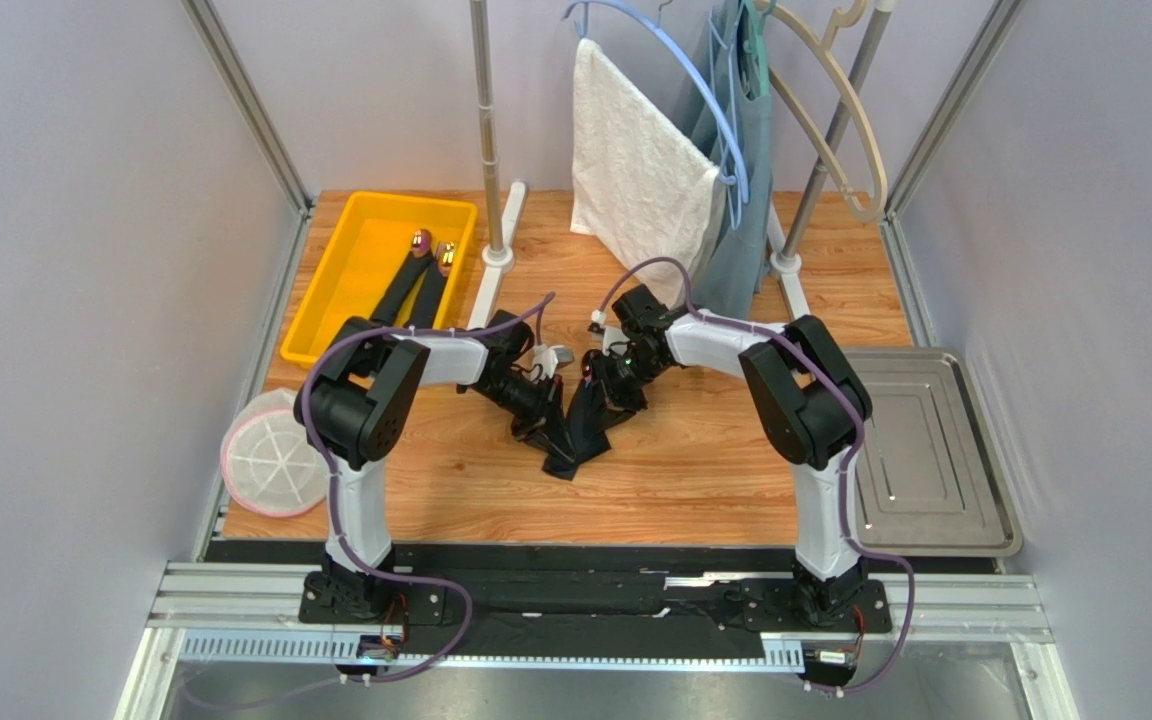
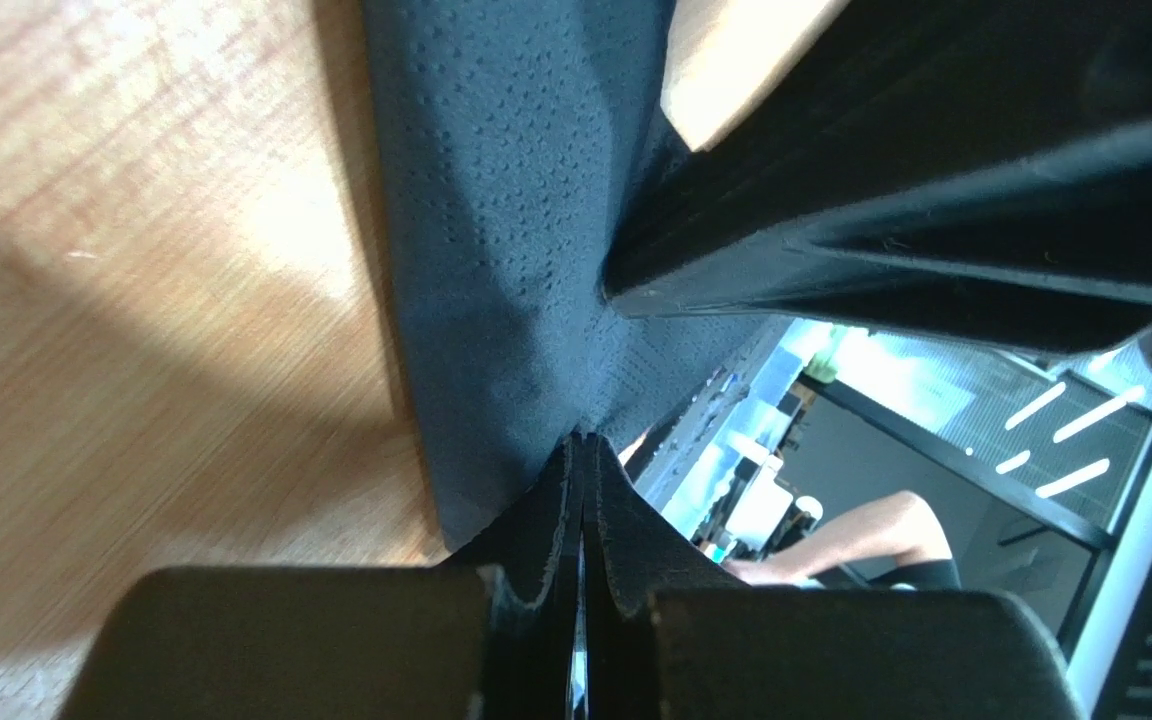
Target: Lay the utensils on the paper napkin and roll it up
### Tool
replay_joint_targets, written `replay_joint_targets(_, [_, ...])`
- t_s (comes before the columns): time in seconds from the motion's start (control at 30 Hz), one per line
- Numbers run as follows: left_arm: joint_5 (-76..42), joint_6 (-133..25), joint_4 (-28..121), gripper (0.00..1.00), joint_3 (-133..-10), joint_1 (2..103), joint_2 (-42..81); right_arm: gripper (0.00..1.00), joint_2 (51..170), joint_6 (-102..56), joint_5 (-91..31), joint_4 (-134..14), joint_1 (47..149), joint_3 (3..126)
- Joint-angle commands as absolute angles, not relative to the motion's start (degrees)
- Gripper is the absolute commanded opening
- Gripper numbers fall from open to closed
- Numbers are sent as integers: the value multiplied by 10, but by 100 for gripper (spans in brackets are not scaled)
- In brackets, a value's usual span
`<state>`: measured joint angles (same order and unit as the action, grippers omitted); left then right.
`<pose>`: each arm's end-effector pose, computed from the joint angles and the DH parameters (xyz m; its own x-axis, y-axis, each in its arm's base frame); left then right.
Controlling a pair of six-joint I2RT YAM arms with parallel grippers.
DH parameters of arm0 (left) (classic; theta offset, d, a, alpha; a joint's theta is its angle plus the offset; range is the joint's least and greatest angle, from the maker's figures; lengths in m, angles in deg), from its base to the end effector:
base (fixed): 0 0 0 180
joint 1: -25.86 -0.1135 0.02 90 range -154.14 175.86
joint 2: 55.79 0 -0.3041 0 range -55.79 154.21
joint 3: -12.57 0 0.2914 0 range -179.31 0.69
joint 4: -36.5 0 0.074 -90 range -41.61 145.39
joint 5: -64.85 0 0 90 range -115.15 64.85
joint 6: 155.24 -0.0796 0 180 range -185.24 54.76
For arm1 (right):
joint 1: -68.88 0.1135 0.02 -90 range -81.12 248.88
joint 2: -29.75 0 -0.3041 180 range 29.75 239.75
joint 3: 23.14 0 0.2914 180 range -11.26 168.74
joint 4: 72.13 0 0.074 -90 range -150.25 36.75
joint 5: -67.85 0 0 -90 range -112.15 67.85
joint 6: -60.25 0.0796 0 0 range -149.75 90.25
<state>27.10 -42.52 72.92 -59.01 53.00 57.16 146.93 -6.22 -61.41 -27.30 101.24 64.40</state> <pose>0.3123 -0.2308 0.0810 -0.9676 0.2303 0.1034 0.0589 0.6044 -0.7945 0.3519 0.2826 0.1092 -0.9688 -0.2479 -0.0021 -0.1863 0.7224 0.6659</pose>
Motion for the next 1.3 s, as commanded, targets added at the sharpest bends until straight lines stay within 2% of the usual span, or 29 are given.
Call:
replay_joint_targets(0.0, [233,-427,661,7,-575,521,576,5,1502,-86,-562,-284,1008,636])
replay_joint_targets(0.13, [309,-405,625,19,-549,513,530,3,1521,-94,-541,-280,1009,637])
replay_joint_targets(0.27, [353,-383,603,25,-530,513,477,2,1527,-101,-527,-277,1009,641])
replay_joint_targets(0.4, [372,-370,609,27,-513,513,463,2,1532,-101,-526,-274,1009,647])
replay_joint_targets(0.53, [372,-368,608,24,-500,513,489,1,1537,-102,-523,-272,1007,653])
replay_joint_targets(0.9, [289,-395,669,0,-523,496,614,1,1553,-114,-504,-259,1003,679])
replay_joint_targets(1.0, [273,-393,654,0,-514,496,614,0,1560,-117,-499,-256,1003,686])
replay_joint_targets(1.13, [307,-386,589,0,-493,497,587,0,1567,-125,-494,-254,1003,692])
replay_joint_targets(1.27, [310,-411,571,0,-487,497,490,0,1568,-135,-486,-254,1003,695])
